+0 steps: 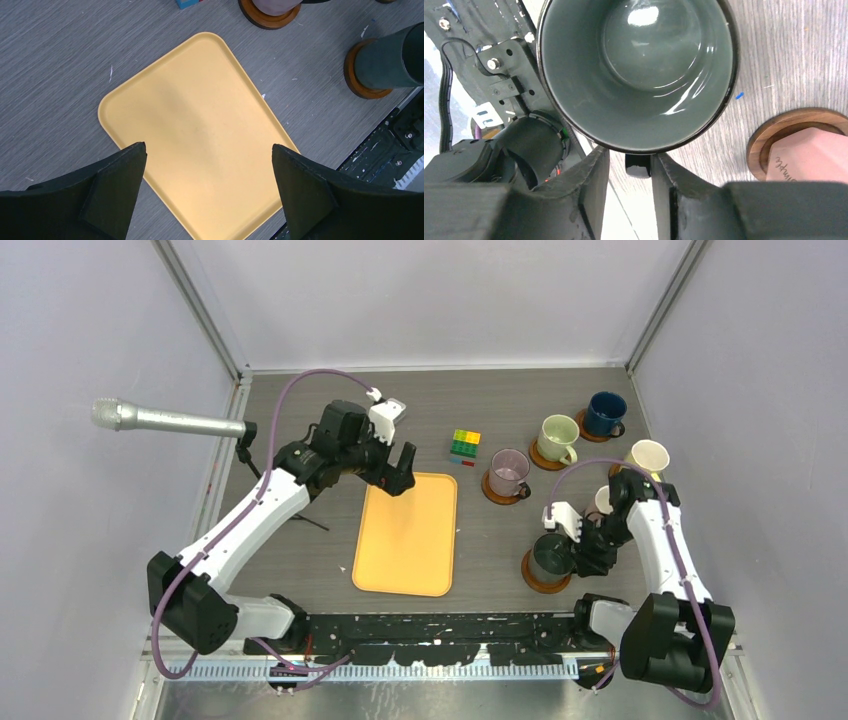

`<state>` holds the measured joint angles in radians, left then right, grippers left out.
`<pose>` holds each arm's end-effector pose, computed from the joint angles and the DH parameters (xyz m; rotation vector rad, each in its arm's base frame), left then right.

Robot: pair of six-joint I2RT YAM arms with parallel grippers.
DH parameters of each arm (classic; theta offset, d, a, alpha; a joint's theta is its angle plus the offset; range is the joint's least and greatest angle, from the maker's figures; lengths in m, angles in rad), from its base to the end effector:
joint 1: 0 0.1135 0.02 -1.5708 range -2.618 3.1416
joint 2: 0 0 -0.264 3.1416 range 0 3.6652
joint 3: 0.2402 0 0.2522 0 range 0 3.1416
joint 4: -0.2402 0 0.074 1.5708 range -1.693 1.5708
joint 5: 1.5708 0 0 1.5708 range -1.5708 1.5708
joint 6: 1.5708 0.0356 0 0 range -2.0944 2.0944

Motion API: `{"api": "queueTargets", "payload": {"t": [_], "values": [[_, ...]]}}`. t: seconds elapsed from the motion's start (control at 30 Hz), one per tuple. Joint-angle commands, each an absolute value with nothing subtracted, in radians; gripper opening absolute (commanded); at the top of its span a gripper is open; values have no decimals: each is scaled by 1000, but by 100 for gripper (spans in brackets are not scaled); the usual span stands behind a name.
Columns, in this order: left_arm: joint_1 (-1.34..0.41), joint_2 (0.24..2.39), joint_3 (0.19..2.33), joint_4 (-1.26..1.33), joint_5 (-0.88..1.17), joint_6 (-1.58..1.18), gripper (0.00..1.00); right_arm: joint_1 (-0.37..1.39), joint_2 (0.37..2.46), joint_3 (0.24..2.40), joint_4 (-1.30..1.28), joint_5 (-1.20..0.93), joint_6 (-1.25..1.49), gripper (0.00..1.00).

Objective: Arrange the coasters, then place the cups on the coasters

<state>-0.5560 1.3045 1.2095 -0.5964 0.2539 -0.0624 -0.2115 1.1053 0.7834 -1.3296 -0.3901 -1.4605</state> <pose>0.2362 -0.1573 0.3355 0.6976 2.2021 -0.6104 0.1439 -0.0170 0.2223 -1.6589 2.3409 0.4660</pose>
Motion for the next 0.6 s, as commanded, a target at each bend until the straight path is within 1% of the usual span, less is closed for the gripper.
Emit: {"api": "queueTargets", "payload": {"t": [0.0,0.07,0.13,0.27,0.33,0.4,0.57], "values": [[-559,1295,1240,-582,253,-46,99,-216,1068,796,-1423,-383,-1542,47],[-560,1295,1236,-580,255,-46,99,-216,1053,801,-1460,-375,-1574,58],[-560,1291,1233,-580,260,-47,99,-216,1028,809,-1496,-370,-1598,65],[-559,1284,1224,-575,270,-41,100,-216,992,865,-1596,-378,-1632,69],[-560,1282,1222,-575,279,-37,100,-216,988,908,-1664,-380,-1660,75],[-560,1283,1221,-574,290,-38,100,-216,989,958,-1732,-395,-1689,78],[-562,1288,1223,-570,306,-38,100,-215,1056,1073,-1709,-418,-1554,78]]}}
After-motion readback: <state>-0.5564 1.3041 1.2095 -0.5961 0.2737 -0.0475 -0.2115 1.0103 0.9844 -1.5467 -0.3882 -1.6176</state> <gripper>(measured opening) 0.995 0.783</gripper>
